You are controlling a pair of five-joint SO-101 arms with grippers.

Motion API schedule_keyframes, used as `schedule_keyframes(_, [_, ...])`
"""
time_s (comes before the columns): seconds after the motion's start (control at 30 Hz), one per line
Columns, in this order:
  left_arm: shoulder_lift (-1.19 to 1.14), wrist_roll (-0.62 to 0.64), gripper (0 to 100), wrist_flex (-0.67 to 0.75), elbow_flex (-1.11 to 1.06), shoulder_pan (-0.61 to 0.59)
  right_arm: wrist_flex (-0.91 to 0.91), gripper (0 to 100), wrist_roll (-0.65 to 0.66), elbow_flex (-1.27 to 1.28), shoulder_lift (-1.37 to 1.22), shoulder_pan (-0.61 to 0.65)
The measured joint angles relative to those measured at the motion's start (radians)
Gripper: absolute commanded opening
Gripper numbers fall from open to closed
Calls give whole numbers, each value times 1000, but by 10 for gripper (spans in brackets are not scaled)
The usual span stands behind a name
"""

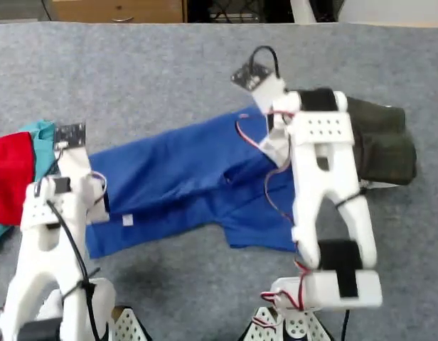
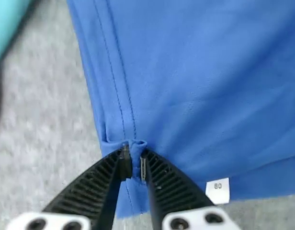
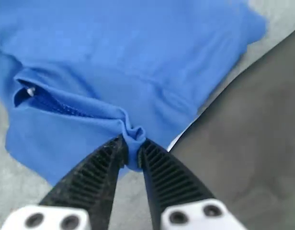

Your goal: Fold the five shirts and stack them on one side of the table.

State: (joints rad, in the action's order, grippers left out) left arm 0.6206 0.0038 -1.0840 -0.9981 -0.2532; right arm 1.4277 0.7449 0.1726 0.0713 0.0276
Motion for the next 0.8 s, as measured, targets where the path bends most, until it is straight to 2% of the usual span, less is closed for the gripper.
schedule_keyframes(0.2, [63,-63,29,9,-68,0,-83,14,41,298,219,-28])
schedule_keyframes(0.4, [71,-133,29,-18,-69,-35,-104,14,41,442,377,-94])
schedule_keyframes(0.57, [78,-138,29,-71,-60,-68,-104,14,41,483,448,-147])
schedule_keyframes(0.8, [78,-140,32,-54,-61,-28,-183,14,41,646,451,-153])
